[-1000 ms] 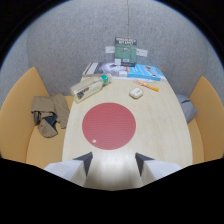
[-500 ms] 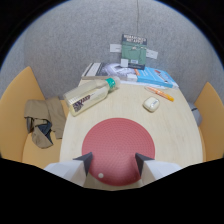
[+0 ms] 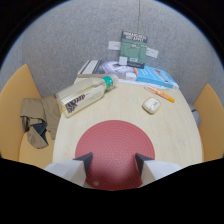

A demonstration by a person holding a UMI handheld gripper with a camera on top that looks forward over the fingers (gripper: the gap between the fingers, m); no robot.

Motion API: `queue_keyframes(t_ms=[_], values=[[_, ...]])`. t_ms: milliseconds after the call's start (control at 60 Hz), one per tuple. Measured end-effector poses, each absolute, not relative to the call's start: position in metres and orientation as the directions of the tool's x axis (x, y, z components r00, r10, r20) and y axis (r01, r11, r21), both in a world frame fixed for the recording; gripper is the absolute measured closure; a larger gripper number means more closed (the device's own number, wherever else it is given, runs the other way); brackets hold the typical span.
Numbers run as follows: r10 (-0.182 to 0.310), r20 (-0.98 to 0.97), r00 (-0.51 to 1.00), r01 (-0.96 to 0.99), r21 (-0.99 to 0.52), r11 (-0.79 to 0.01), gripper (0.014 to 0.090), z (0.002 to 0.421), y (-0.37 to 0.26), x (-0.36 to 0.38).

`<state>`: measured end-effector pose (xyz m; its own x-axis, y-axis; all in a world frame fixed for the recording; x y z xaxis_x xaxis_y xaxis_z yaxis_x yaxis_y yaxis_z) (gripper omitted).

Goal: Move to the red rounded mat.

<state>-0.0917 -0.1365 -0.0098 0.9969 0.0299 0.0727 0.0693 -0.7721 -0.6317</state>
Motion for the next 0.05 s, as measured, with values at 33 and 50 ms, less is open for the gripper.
queue_keyframes(t_ms=[33, 50], values=[[0.029, 0.073, 0.997, 0.069, -0.631, -0.773, 0.0175, -0.0103, -0.1366, -0.0912], [0.026, 0.075, 0.997, 0.068, -0.632, -0.772, 0.0177, -0.0117, -0.1359, -0.0911]])
